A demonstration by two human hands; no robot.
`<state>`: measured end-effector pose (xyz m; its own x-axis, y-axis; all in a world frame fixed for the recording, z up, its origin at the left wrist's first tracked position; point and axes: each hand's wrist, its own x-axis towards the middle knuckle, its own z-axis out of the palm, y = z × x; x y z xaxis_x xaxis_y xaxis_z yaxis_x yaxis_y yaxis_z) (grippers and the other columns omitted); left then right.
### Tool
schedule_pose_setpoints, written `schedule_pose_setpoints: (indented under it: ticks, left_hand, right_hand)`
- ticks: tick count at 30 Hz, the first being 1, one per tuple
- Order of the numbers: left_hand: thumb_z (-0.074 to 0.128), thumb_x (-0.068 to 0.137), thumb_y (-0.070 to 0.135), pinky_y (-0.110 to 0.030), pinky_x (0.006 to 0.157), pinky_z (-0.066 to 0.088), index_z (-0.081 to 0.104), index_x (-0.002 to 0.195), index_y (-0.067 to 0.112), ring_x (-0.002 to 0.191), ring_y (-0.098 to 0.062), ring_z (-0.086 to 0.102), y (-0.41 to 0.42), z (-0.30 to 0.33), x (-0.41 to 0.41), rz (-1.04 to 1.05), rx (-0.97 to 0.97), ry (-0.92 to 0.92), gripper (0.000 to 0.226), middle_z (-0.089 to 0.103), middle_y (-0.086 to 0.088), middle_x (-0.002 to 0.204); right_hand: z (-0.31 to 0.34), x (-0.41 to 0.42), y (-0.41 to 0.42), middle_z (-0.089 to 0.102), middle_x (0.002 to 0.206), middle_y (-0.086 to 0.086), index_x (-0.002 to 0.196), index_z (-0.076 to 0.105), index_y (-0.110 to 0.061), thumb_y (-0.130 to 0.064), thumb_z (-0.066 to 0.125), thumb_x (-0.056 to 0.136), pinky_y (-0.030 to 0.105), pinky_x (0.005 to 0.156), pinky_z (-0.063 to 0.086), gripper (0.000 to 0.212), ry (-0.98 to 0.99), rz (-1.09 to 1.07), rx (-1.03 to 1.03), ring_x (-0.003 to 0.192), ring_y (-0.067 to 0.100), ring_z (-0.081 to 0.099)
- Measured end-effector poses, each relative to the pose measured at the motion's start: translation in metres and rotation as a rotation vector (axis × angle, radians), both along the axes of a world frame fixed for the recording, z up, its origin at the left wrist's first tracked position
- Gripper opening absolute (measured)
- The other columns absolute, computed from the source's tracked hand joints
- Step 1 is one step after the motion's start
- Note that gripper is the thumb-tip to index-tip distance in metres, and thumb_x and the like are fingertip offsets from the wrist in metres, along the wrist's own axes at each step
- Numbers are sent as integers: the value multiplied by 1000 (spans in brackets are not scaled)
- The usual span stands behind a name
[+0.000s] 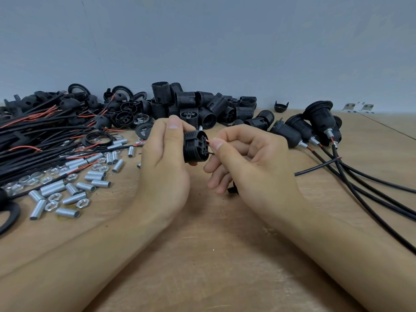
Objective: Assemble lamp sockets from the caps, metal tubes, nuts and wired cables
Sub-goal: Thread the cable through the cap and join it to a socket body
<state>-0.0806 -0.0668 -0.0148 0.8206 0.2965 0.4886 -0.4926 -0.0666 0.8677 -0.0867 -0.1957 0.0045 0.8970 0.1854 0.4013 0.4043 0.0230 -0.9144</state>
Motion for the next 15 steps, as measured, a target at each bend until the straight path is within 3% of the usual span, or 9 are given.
schedule_pose_setpoints:
  ticks: [6,12,15]
  left_hand:
    - [36,99,38,-40,74,40,57,83,24,77,-14,49,-1,0,-3,47,56,-4,30,54,12,76]
    - [34,101,36,-41,71,38,56,86,24,76,-17,48,-2,0,-4,48,88,-27,29,54,4,80]
    - [33,102,34,-34,64,35,55,89,22,69,-16,45,-3,-1,-6,58,120,-60,28,53,-4,80]
  right_hand:
    - [0,0,0,66,56,11,79,60,-5,-1,54,97,25,39,46,19,25,11,-2,41,21,61]
    - [-1,1,-1,65,55,12,75,60,-5,1,54,95,24,38,44,21,23,2,-1,39,22,60]
    - [-2,1,0,65,54,13,73,59,-5,2,54,93,25,38,44,22,30,-9,6,38,23,59]
